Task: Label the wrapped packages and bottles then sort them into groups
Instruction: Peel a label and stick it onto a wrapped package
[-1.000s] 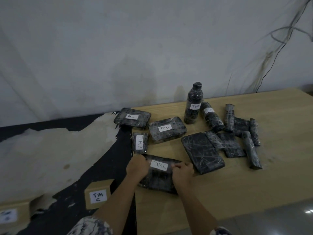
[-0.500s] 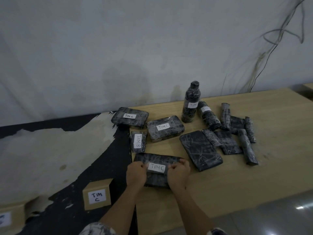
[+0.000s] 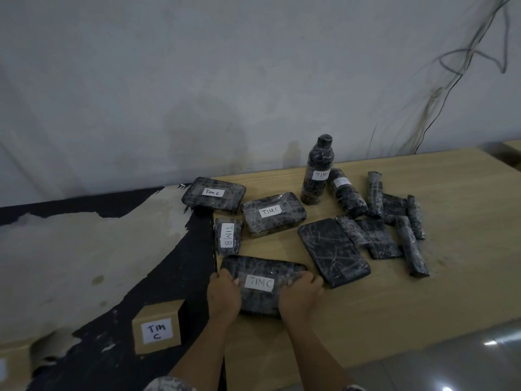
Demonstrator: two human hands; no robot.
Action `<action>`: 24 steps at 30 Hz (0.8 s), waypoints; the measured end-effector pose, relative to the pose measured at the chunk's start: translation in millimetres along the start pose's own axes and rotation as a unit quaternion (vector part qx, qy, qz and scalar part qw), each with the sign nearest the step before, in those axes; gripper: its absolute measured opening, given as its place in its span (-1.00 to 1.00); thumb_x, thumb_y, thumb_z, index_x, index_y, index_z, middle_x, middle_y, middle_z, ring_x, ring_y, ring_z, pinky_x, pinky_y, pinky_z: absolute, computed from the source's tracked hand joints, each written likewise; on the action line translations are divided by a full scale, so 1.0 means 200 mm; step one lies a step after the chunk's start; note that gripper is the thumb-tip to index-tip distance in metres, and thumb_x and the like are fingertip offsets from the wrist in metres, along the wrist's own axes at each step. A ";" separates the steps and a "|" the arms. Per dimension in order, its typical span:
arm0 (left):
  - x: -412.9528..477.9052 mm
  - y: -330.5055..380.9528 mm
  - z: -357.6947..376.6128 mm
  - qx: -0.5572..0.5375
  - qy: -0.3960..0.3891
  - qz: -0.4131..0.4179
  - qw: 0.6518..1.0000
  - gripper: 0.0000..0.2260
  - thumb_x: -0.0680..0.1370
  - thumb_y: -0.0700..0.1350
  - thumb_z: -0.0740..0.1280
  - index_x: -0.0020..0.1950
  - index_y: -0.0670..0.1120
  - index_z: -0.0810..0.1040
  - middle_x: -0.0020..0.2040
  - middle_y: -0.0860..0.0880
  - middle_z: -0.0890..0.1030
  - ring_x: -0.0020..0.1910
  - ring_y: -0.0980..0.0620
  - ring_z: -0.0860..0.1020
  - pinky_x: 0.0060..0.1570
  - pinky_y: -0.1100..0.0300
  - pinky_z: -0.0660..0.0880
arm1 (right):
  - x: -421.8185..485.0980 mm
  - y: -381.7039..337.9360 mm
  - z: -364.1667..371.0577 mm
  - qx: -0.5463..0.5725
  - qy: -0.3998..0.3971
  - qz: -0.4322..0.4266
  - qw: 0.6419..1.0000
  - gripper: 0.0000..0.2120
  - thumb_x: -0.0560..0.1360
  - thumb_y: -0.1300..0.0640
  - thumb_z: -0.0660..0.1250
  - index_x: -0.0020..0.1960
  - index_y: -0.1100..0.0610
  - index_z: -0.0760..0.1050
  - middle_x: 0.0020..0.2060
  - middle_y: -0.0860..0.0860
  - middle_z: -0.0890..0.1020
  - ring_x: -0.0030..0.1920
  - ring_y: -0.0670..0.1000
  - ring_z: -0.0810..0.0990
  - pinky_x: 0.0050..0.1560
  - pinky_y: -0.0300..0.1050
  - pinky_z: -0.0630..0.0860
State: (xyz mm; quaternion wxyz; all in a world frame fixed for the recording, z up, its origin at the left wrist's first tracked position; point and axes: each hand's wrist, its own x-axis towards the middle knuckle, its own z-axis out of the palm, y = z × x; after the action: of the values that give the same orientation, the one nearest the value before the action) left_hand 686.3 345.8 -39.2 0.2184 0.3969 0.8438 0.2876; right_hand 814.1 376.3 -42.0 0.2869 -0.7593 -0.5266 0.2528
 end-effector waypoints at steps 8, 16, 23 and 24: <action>-0.01 0.02 0.05 0.093 -0.032 -0.006 0.995 -0.27 0.40 0.37 0.27 0.29 -0.18 0.30 0.24 -0.14 0.32 0.21 -0.12 0.40 0.14 0.05 0.40 | -0.04 -0.01 0.01 -0.093 -0.040 -0.015 0.995 -0.13 0.39 -0.32 0.31 0.43 0.23 0.11 0.35 0.18 0.19 0.28 0.16 0.26 0.26 -0.05 0.29; 0.05 0.05 0.04 0.098 -0.057 -0.037 0.993 -0.55 0.58 0.14 0.18 0.26 -0.20 0.36 0.23 -0.19 0.36 0.15 -0.16 0.44 0.12 0.02 0.41 | -0.01 -0.04 0.05 -0.153 0.018 -0.021 0.988 -0.49 0.47 -0.09 0.37 0.20 0.29 0.39 0.17 0.26 0.41 0.11 0.23 0.39 0.10 0.05 0.39; 0.06 0.01 0.04 0.099 -0.072 -0.015 0.992 -0.56 0.61 0.14 0.11 0.28 -0.19 0.35 0.27 -0.20 0.33 0.17 -0.17 0.44 0.18 0.00 0.42 | -0.01 -0.03 0.03 -0.177 -0.030 -0.040 0.983 -0.52 0.53 0.02 0.30 0.30 0.31 0.35 0.23 0.26 0.35 0.13 0.21 0.38 0.14 0.03 0.39; 0.06 0.00 0.04 0.098 -0.082 -0.015 0.992 -0.43 0.55 0.24 0.15 0.35 -0.18 0.30 0.31 -0.20 0.29 0.23 -0.18 0.41 0.22 0.00 0.41 | -0.01 -0.04 0.01 -0.171 -0.058 -0.031 0.983 -0.41 0.54 -0.08 0.24 0.40 0.28 0.22 0.32 0.23 0.24 0.22 0.19 0.30 0.22 -0.01 0.33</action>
State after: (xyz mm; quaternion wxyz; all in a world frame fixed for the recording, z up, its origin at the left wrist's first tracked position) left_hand 685.1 357.6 -46.1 0.2512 0.4256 0.8531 0.1672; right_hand 807.5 377.1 -38.4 0.1294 -0.7646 -0.6009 0.1938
